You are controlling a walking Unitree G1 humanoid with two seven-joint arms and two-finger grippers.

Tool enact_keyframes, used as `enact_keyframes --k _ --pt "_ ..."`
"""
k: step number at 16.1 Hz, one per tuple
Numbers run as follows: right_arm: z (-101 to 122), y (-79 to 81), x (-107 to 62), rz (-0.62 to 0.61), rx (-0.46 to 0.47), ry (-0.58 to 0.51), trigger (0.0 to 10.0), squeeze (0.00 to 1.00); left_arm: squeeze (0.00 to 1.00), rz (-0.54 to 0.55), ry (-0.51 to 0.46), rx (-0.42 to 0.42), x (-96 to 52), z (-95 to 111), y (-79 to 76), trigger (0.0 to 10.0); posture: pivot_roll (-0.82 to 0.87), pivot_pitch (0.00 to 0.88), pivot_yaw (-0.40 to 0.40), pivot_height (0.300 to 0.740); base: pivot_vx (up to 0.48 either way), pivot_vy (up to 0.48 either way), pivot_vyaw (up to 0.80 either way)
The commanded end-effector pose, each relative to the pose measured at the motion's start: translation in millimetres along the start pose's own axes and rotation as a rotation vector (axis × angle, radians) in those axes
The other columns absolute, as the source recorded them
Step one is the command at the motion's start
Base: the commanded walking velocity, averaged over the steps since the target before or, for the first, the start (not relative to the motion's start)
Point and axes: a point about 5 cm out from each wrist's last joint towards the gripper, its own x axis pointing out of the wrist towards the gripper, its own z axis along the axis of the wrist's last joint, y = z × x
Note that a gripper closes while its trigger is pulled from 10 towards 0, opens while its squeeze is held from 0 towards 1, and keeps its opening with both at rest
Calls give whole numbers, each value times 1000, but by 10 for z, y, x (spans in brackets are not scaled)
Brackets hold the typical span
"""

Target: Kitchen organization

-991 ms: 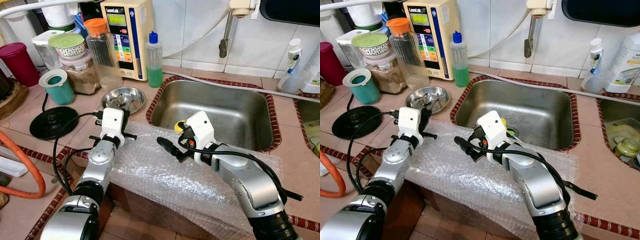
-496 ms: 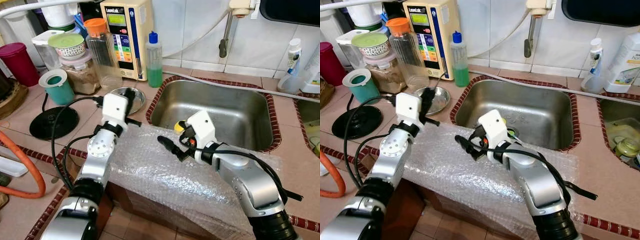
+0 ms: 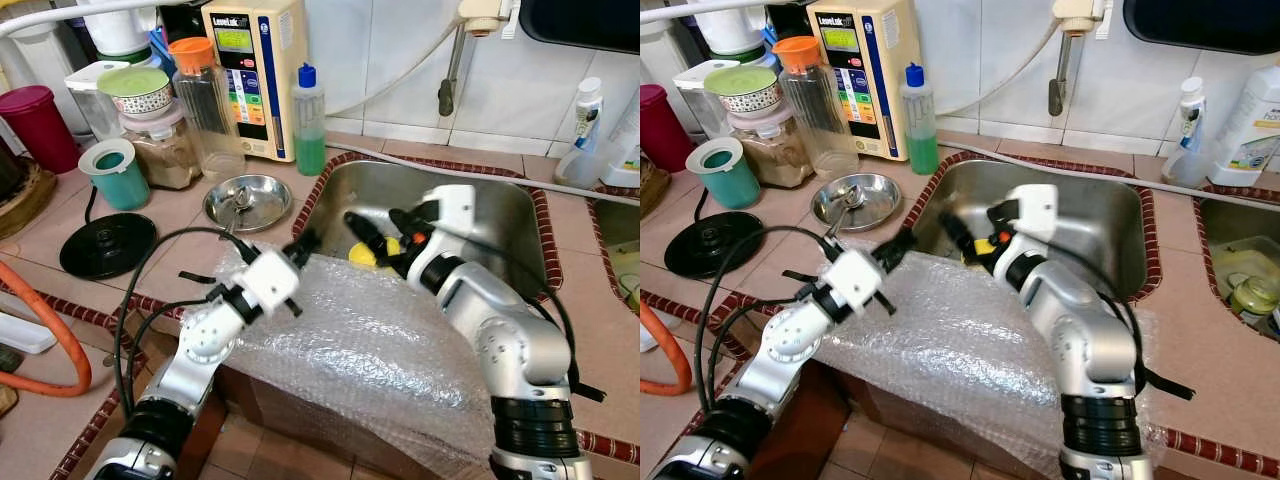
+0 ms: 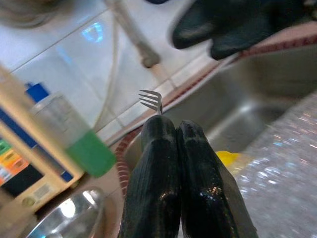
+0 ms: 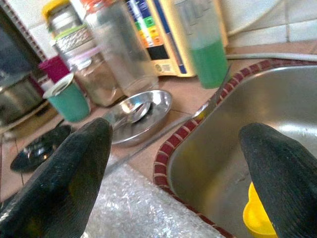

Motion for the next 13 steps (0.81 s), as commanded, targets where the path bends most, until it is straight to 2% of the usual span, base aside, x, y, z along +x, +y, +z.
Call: enact_keyframes --k 1,2,3,4,9,13 --pt "14 -19 23 -15 84 0 10000 0 0 -43 -28 49 -1 44 -22 0 3 0 78 740 0 0 0" --pt "25 -64 40 -47 200 -18 10000 0 0 -80 -53 109 18 79 -57 0 -3 0 82 740 0 0 0" --pt "26 -90 49 -69 274 -28 10000 0 0 -101 -74 141 33 108 -82 0 -3 0 82 740 0 0 0" --pt "26 -101 58 -76 343 -36 10000 0 0 -103 -80 144 44 120 -96 0 -3 0 82 740 0 0 0" --pt "2 -165 104 -154 463 18 10000 0 0 -66 -112 172 173 174 -140 0 -9 0 81 740 0 0 0" --pt "-7 -193 147 -187 482 26 10000 0 0 -55 -140 167 261 239 -182 0 -10 0 79 740 0 0 0"
